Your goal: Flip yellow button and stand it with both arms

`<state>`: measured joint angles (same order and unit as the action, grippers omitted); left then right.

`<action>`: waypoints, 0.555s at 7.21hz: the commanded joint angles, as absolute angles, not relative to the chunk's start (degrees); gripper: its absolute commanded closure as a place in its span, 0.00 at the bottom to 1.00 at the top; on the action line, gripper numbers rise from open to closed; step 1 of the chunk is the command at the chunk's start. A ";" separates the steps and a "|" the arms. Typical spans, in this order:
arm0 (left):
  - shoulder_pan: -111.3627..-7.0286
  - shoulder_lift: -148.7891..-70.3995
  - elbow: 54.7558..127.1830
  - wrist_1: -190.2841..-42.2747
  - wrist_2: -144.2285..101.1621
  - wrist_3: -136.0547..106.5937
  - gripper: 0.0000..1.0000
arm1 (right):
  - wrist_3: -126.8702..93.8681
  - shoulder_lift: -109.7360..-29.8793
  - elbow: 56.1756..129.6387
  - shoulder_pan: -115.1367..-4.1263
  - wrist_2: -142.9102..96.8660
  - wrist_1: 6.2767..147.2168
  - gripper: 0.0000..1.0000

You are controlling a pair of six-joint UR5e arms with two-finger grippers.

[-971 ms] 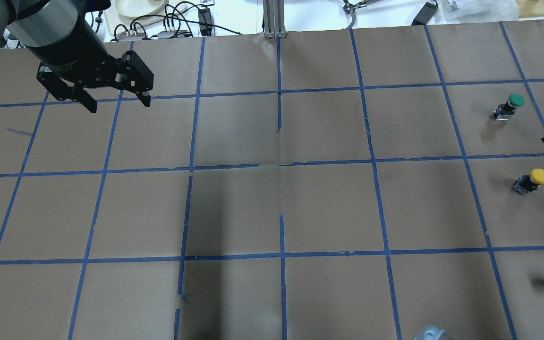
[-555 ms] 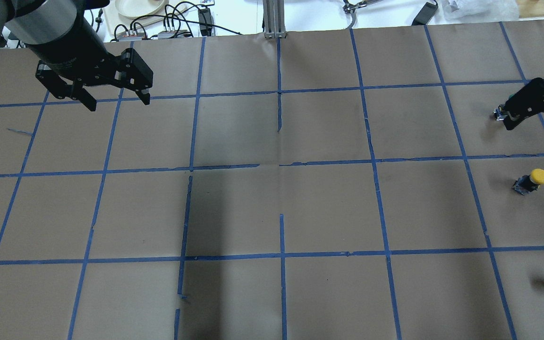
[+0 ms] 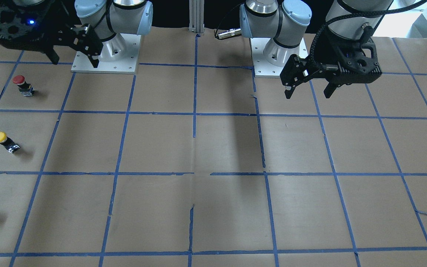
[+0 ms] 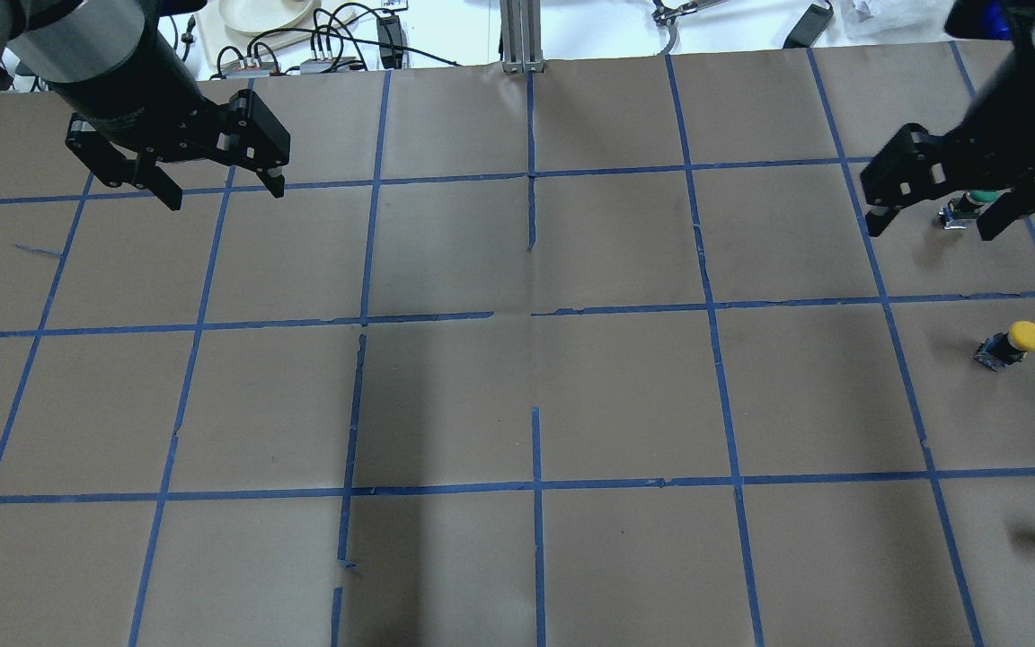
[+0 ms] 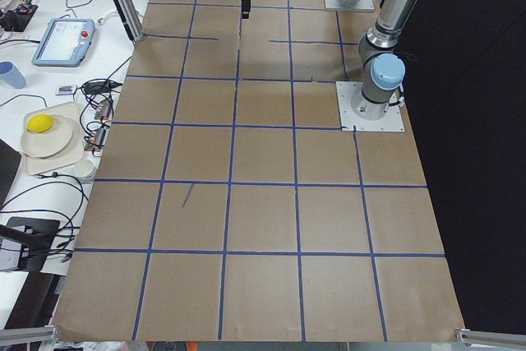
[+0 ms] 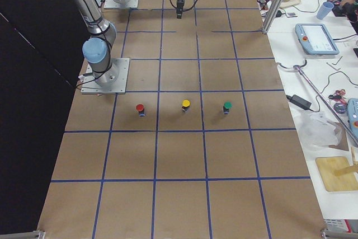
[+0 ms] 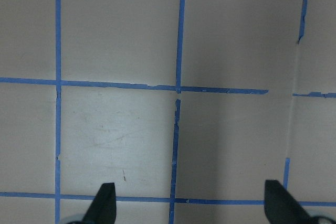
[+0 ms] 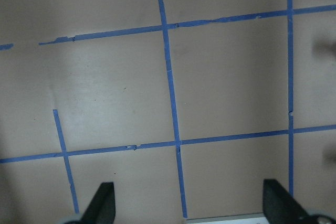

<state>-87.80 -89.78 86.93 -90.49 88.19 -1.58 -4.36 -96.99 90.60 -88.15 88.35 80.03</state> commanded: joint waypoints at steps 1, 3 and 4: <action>-87.89 -89.65 86.92 -90.53 88.16 -1.84 0.00 | -7.48 -96.94 91.40 -91.58 87.98 80.06 0.00; -87.98 -89.12 86.84 -90.53 87.54 -1.93 0.00 | -7.13 -97.38 93.94 -90.71 88.33 80.42 0.00; -87.89 -89.56 86.84 -90.44 87.63 -2.11 0.00 | -7.82 -97.56 93.87 -89.75 88.85 81.38 0.00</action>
<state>-87.94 -89.32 86.87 -90.51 87.64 -1.96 -7.51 -97.37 93.39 -90.67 88.33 80.57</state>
